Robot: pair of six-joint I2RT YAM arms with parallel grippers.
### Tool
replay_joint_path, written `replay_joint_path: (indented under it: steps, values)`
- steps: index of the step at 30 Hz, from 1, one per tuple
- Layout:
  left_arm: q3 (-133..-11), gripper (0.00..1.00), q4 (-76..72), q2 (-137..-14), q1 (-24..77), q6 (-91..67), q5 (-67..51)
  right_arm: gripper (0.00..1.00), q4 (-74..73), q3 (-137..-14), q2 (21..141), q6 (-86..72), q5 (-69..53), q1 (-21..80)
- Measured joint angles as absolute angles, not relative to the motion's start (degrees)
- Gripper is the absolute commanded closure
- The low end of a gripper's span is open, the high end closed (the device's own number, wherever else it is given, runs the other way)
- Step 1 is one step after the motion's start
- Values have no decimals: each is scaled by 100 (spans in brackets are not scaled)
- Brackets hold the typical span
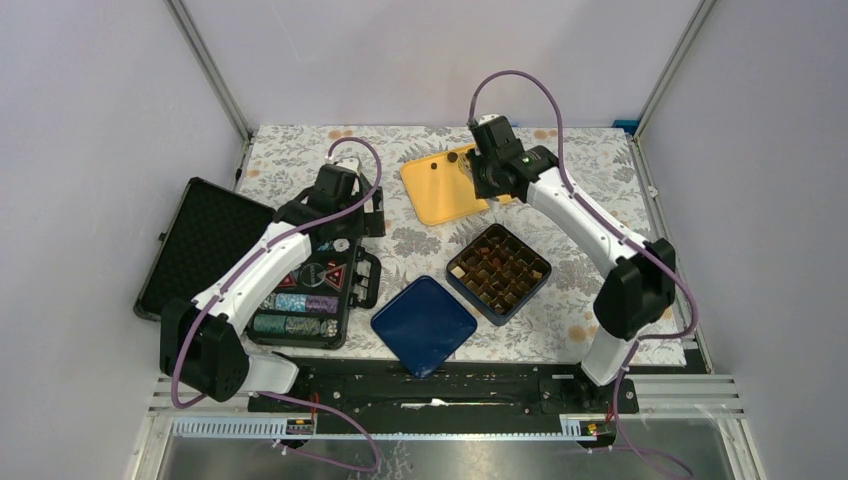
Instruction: Pack the chocolate
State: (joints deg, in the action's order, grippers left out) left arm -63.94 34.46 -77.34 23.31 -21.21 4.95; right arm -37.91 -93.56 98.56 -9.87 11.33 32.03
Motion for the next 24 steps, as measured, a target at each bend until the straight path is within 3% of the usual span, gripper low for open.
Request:
replay_joint_path:
  steps: [13,24]
  values:
    - [-6222,1,3385,-7568,2329,-2073,497,67,-3559,-10422,11334,-1055,1133,2792]
    - [-6217,1,3376,-7454,2329,-2075,497,57,-3542,-10405,11439,-1017,1295,2576]
